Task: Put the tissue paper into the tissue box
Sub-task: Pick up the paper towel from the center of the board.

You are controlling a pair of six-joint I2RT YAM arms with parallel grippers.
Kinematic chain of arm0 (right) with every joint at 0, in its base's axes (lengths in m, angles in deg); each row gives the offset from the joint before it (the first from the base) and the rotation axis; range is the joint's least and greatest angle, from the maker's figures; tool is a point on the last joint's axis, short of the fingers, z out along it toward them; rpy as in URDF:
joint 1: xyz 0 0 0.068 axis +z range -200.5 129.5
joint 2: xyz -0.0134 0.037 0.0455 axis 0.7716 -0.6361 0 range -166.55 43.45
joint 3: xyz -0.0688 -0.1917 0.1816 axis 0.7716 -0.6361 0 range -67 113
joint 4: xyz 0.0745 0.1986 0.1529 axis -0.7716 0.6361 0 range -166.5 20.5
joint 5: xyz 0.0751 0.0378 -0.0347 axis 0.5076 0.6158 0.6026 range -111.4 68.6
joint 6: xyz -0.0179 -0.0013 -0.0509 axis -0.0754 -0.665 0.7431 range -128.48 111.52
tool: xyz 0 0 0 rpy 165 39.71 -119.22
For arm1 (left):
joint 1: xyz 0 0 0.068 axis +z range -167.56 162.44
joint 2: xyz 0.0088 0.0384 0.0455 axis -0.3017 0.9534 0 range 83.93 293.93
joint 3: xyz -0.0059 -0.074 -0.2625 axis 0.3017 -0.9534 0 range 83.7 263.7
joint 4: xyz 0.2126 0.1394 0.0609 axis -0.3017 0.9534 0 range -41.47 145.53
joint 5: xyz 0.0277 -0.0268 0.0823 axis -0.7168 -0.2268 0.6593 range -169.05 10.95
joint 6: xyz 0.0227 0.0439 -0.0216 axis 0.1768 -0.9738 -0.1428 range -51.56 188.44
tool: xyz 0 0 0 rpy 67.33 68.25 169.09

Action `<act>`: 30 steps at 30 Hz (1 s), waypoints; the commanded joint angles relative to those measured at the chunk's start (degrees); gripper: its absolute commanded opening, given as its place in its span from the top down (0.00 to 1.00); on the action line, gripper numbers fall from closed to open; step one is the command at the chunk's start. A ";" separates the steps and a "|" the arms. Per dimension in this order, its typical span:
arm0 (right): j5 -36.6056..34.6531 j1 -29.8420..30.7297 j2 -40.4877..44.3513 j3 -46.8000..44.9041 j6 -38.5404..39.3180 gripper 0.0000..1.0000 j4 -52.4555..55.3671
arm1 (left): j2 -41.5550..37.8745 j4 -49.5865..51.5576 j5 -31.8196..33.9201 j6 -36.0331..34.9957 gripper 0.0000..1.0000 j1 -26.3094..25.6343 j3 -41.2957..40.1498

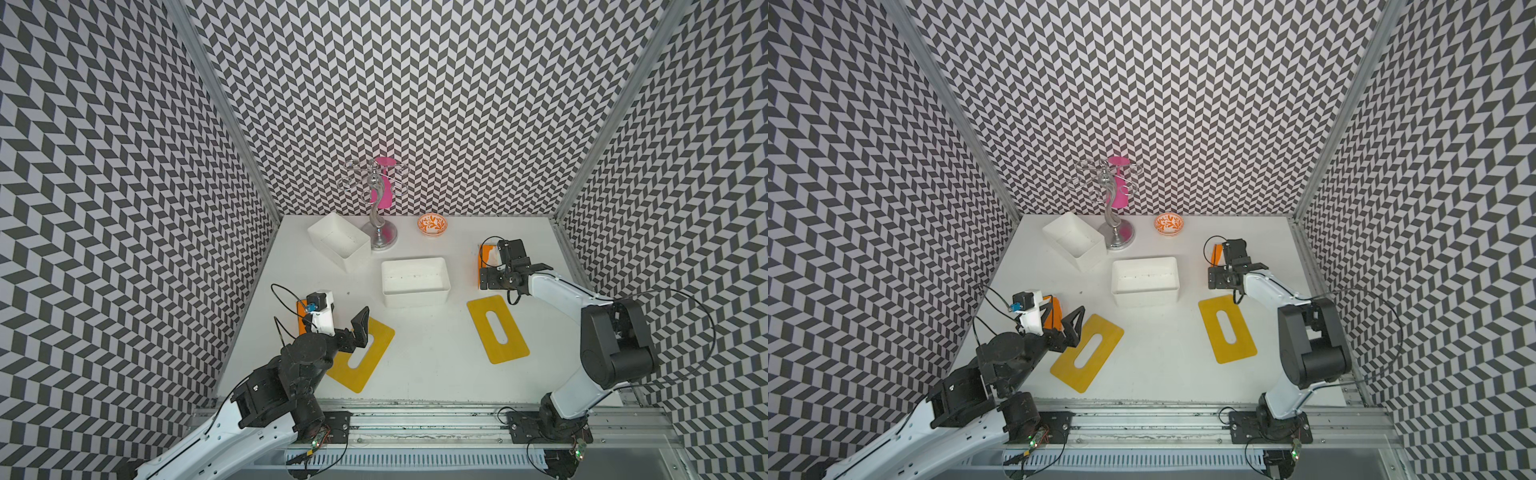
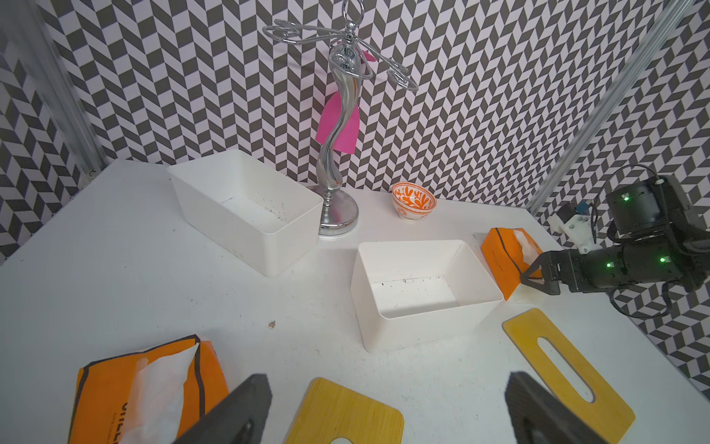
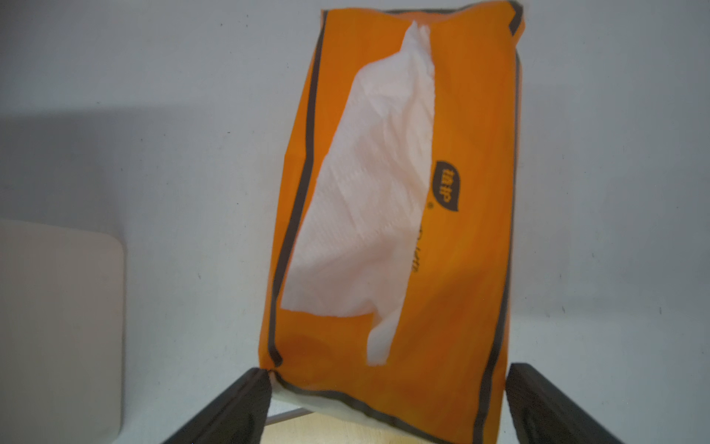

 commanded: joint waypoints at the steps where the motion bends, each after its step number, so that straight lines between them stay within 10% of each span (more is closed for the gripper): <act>1: 1.20 -0.34 0.44 1.12 0.41 0.00 -2.28 | -0.04 -0.94 1.04 -0.05 0.00 0.28 -0.01; 30: -1.30 -0.02 -4.13 2.80 -1.63 0.01 -2.20 | 2.33 -1.07 -0.27 -0.60 0.00 0.27 -0.43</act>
